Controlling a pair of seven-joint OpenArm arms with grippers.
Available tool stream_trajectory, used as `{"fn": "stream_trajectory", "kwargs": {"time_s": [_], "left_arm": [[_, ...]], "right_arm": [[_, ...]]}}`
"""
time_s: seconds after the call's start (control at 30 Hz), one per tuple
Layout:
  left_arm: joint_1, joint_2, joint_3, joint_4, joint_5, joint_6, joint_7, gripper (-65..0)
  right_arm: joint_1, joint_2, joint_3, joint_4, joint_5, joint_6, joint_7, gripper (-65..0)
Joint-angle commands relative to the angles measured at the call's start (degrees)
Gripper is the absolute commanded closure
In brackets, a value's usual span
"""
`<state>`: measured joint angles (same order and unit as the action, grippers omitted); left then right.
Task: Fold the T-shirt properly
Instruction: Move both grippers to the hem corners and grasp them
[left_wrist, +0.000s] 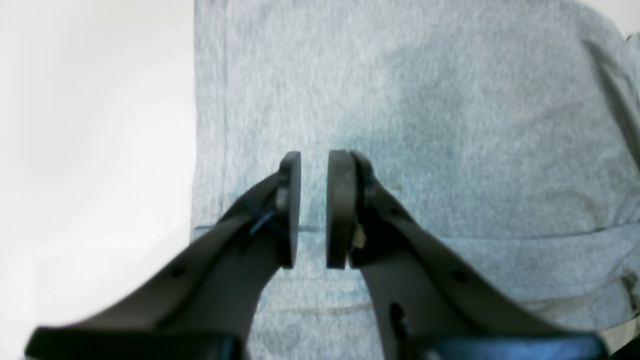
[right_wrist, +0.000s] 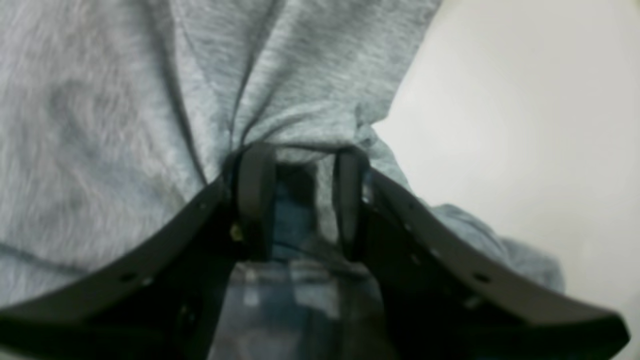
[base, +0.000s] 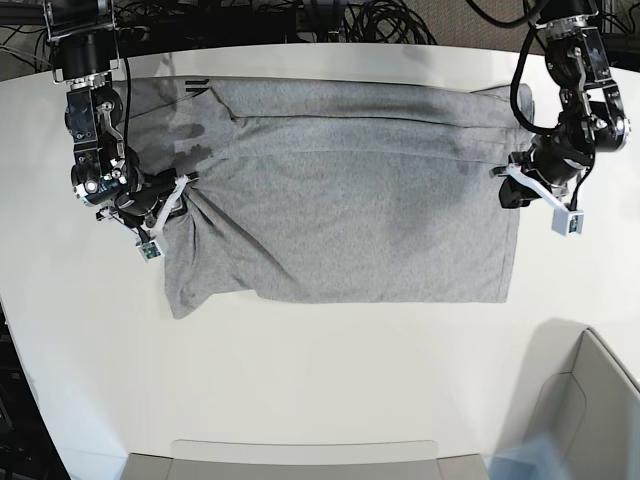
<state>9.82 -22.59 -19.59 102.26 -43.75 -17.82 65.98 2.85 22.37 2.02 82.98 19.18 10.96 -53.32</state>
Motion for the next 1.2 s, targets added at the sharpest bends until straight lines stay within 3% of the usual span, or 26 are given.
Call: {"fn": "stream_trajectory", "kwargs": {"time_s": [0.0, 0.1, 0.2, 0.33, 0.5, 0.67, 1.17], "left_arm": [[-0.37, -0.84, -0.23, 0.73, -0.78, -0.15, -0.79, -8.9], [-0.37, -0.75, -0.14, 0.73, -0.78, -0.15, -0.79, -8.9], [-0.37, -0.66, -0.14, 0.73, -0.96, -0.15, -0.79, -8.9], [-0.37, 0.39, -0.23, 0.82, -0.96, -0.24, -0.61, -8.9], [0.15, 0.66, -0.05, 0.91, -0.96, -0.24, -0.61, -8.9], [0.15, 2.06, -0.05, 0.91, -0.96, -0.24, -0.61, -8.9], [-0.02, 2.06, -0.05, 0.91, -0.96, -0.24, -0.61, -8.9]], "right_arm": [[2.64, -0.35, 2.68, 2.25, -0.67, 0.07, 1.58, -21.1], [5.98, -2.37, 7.08, 3.48, -0.94, 0.07, 3.52, -21.1], [11.08, -2.46, 7.34, 0.58, -0.94, 0.07, 5.19, -21.1], [19.43, -2.46, 5.93, -13.05, -0.67, 0.07, 6.07, -21.1], [24.97, -2.46, 3.56, -28.52, -0.59, 0.16, 13.89, -21.1], [26.03, -2.55, 2.86, -33.35, 5.83, 0.16, 14.33, -21.1], [26.20, -5.10, -0.04, -37.66, 6.18, 0.16, 15.30, -21.1]]}}
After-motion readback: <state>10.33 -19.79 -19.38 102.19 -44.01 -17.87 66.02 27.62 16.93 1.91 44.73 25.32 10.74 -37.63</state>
